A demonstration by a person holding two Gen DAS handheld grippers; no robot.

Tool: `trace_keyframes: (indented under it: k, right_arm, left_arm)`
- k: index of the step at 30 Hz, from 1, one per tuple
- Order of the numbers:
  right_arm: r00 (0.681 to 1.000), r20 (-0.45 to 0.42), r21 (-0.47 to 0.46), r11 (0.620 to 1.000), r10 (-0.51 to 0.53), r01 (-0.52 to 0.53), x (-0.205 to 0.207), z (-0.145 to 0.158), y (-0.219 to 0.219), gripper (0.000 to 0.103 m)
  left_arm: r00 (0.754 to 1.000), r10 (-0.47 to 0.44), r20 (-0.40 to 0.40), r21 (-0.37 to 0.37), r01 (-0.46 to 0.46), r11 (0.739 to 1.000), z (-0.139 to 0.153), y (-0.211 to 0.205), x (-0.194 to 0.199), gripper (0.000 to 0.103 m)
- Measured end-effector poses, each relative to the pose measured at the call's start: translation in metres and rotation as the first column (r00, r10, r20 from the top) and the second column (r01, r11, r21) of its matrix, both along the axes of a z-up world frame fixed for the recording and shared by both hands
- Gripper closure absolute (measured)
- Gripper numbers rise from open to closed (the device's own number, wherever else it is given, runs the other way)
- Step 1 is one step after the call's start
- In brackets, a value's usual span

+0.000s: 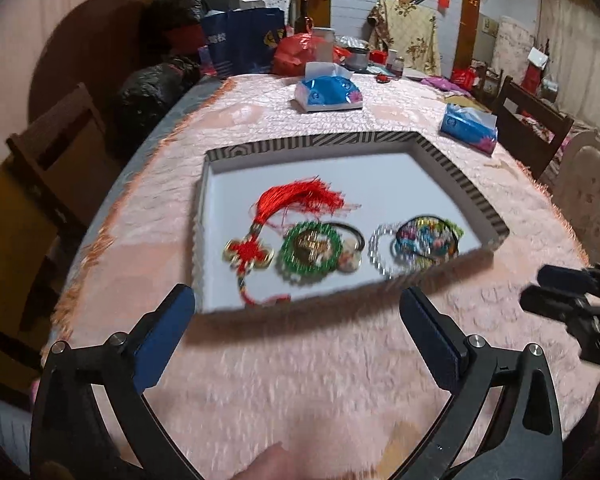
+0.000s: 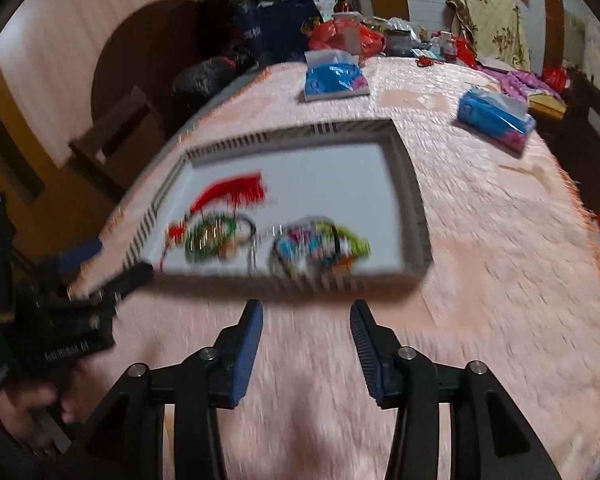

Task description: Organize jewelry

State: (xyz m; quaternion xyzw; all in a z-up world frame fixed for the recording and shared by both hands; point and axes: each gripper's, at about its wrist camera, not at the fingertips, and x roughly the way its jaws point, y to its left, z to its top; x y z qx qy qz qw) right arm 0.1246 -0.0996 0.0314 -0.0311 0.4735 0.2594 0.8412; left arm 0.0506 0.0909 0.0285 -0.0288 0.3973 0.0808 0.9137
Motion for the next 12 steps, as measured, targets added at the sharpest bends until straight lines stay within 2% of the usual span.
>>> trace_keyframes:
  k: [2,6,8,12]
  right_arm:
    - [1.0,0.012,-0.009,1.0,0.011,-0.011,-0.018,0.002,-0.004,0.059]
    - [0.998,0.046,-0.039,0.999,0.031,-0.029,-0.051,0.004,-0.011,0.059]
    - [0.997,0.06,-0.055,0.998,0.042,-0.038,-0.063,0.002,-0.014,0.059]
    - [0.998,0.053,-0.046,0.998,0.042,-0.039,-0.077,-0.002,-0.022,0.059]
  left_arm:
    - [1.0,0.011,-0.007,-0.001,-0.011,1.0,0.001,-0.004,-0.011,0.001]
    - [1.0,0.01,-0.022,-0.065,-0.011,0.998,0.001,-0.01,-0.032,0.001]
    - [0.999,0.006,-0.039,-0.059,-0.008,0.998,-0.001,-0.017,-0.039,0.001]
    - [1.0,-0.003,-0.016,-0.029,0.002,1.0,0.003,-0.033,-0.055,0.001]
